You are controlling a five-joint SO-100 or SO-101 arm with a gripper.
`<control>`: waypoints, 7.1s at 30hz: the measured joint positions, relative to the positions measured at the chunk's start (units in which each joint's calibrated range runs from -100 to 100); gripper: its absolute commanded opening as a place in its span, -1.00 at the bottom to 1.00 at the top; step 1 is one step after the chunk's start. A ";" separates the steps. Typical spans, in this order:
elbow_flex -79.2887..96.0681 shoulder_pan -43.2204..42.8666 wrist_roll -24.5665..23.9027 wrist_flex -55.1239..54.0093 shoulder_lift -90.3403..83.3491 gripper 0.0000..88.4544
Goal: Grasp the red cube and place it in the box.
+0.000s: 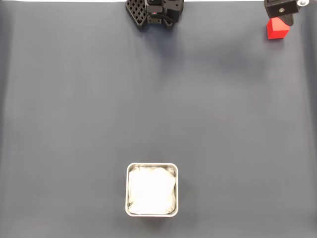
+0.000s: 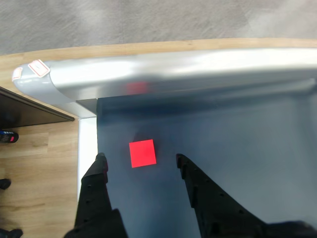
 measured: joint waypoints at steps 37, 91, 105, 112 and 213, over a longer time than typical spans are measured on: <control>5.42 -0.89 1.17 -13.13 12.59 -0.12; 6.96 -2.97 0.73 -19.73 19.37 -0.29; 7.14 -2.97 0.54 -19.73 19.37 -0.72; 7.59 -2.97 0.54 -19.73 19.37 -0.82; -35.53 48.81 -1.90 -1.67 19.02 -0.92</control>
